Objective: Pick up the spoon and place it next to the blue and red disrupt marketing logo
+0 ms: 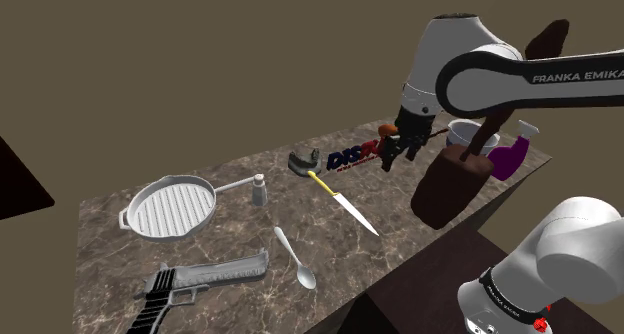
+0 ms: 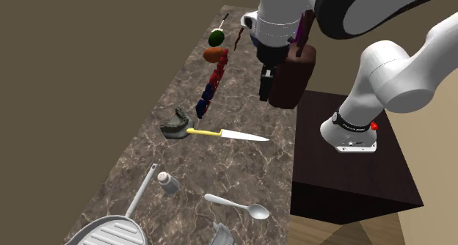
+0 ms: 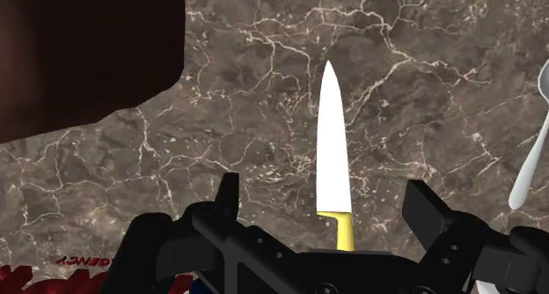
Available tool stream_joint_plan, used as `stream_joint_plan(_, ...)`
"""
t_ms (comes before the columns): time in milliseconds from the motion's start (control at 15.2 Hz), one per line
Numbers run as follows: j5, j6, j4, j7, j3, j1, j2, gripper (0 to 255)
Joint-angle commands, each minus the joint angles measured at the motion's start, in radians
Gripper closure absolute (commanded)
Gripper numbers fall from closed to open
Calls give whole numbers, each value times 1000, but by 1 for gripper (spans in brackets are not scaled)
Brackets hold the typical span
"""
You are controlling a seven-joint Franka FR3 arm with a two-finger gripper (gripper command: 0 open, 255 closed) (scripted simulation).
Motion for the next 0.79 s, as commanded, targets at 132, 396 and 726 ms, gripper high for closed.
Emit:
stream_joint_plan(132,50,98,7,59,54,33,110,0)
stream_joint_plan(396,89,187,30,112,104,61,225,0)
stream_joint_plan(726,117,292,85,180,162,93,384,0)
